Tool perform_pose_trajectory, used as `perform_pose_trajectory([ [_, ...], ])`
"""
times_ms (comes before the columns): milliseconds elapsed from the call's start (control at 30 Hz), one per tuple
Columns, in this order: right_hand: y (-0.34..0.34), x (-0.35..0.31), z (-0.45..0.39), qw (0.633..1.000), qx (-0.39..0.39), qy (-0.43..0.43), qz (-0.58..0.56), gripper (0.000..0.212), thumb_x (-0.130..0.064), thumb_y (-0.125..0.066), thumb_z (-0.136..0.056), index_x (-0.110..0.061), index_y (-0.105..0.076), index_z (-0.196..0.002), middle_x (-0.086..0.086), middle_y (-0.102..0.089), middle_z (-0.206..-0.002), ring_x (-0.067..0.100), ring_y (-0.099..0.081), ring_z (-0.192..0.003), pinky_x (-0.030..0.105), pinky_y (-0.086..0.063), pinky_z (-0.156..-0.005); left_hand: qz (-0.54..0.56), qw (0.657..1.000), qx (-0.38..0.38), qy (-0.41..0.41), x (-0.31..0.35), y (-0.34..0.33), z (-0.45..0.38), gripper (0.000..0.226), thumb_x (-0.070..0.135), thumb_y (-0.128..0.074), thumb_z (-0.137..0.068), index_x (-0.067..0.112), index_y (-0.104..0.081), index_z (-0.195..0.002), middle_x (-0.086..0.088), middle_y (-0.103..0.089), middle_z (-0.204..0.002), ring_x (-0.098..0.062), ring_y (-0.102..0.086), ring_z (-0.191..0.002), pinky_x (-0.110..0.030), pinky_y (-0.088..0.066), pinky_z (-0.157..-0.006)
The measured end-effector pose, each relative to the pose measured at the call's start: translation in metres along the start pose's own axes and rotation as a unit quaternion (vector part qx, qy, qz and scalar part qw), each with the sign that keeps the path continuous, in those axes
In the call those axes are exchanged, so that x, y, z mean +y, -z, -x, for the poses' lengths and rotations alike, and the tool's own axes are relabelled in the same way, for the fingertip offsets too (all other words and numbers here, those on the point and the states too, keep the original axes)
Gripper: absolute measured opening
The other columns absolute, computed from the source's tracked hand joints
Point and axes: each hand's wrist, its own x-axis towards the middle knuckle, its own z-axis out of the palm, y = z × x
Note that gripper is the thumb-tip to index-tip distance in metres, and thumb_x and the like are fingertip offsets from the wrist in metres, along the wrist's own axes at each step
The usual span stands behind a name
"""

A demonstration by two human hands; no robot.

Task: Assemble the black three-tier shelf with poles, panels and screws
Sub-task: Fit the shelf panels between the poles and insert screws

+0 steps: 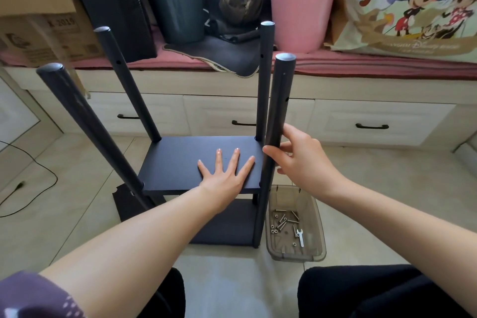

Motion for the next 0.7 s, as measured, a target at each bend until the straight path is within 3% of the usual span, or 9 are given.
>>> perform_pose_trajectory([
  [233,-0.002,-0.002,0.003,1.0,0.002,0.003,-0.002,0.028,-0.021,-0.067,-0.094,-0.021,-0.062,-0.121,-0.007,-0.072,-0.1,0.009,-0.069,-0.094,0.039,-0.06,-0.081,-0.033,0.999,0.036,-0.007,-0.002,-0.005,0.005,0.103,-0.007,-0.053,-0.094,0.017,0.028,-0.153,-0.018,0.024,-0.163,-0.059,0.014,-0.145,-0.08,-0.015,-0.105],
  [400,-0.002,-0.005,0.003,1.0,0.0,-0.003,-0.005,0.029,-0.024,-0.068,-0.092,-0.02,-0.063,-0.121,-0.005,-0.073,-0.096,0.008,-0.069,-0.091,0.039,-0.059,-0.082,-0.048,0.994,0.1,0.001,0.001,-0.019,0.008,0.064,-0.005,-0.028,-0.104,-0.005,0.012,-0.154,-0.028,0.004,-0.164,-0.047,0.0,-0.151,-0.067,-0.02,-0.115],
  [500,0.0,-0.004,0.002,1.0,-0.004,-0.003,-0.007,0.031,-0.025,-0.07,-0.091,-0.019,-0.064,-0.121,-0.003,-0.074,-0.095,0.009,-0.07,-0.089,0.038,-0.059,-0.082,-0.018,0.994,0.111,0.001,0.005,-0.027,0.011,0.059,-0.004,-0.023,-0.104,-0.006,0.007,-0.155,-0.027,0.001,-0.165,-0.04,0.001,-0.153,-0.059,-0.012,-0.121],
  [700,0.002,-0.001,0.001,1.0,-0.012,-0.007,-0.024,0.027,-0.027,-0.073,-0.088,-0.018,-0.067,-0.112,-0.004,-0.074,-0.096,0.007,-0.071,-0.086,0.031,-0.059,-0.079,0.102,0.974,0.2,0.003,0.019,-0.042,0.022,0.089,0.056,-0.039,-0.096,0.003,-0.006,-0.159,-0.017,0.0,-0.167,-0.029,0.004,-0.155,-0.04,0.006,-0.124],
])
